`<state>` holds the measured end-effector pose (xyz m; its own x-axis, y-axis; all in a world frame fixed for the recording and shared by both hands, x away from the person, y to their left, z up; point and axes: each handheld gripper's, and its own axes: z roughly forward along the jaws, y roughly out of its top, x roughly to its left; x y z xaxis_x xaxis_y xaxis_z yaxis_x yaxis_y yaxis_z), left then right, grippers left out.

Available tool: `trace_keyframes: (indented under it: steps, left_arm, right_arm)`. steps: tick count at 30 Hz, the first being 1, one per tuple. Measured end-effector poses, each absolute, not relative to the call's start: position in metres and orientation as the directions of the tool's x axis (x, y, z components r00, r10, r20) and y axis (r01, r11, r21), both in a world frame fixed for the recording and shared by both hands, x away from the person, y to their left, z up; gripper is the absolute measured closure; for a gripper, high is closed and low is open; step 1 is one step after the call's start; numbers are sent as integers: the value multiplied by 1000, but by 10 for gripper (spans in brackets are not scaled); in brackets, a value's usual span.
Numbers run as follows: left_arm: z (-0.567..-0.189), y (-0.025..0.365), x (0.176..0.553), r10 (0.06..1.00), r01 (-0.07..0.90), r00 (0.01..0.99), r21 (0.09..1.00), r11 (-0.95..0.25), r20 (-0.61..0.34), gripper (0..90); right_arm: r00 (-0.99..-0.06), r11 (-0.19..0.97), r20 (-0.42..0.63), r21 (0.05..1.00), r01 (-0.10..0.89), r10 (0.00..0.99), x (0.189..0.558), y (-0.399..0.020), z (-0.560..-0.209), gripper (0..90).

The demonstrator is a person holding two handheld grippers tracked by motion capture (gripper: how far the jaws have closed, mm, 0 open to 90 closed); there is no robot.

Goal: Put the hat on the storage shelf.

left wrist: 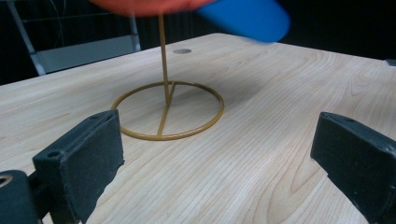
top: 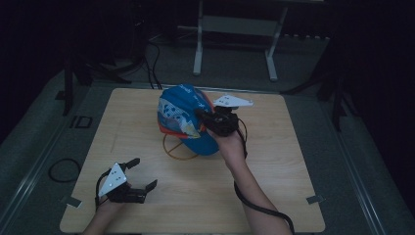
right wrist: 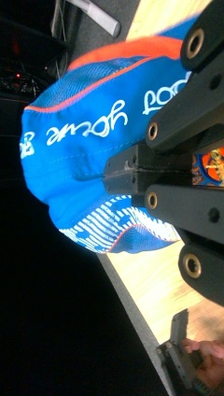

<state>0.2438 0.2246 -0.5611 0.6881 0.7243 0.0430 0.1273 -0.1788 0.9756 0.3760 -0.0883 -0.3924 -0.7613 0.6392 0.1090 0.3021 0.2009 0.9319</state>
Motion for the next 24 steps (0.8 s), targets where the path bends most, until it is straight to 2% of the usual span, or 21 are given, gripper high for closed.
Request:
trace_keyframes:
  steps: [9,10,17,20,21,22,24]
  left_arm:
    - [-562,223,244,721,122,692,976,-179,45,29]
    - [-562,223,244,720,120,692,977,-177,45,29]
    - [-562,224,243,727,117,686,979,-169,44,28]
    - [-561,225,243,726,116,687,979,-168,43,28]
    - [-561,225,243,726,116,687,979,-168,43,28]
    - [-561,225,243,727,114,686,979,-168,45,28]
    - [-562,225,243,727,114,685,979,-168,45,28]
  right_arm:
    - [-769,214,117,925,315,628,375,-87,-406,895]
    - [-776,208,128,925,318,618,375,-87,-408,853]
    - [-809,233,123,923,307,575,369,-85,-406,732]
    - [-826,239,116,927,290,551,363,-87,-405,636]
    - [-826,239,116,927,290,551,363,-87,-405,636]
    - [-837,248,102,930,273,537,358,-89,-404,532]
    - [-843,258,95,929,267,530,355,-90,-403,484]
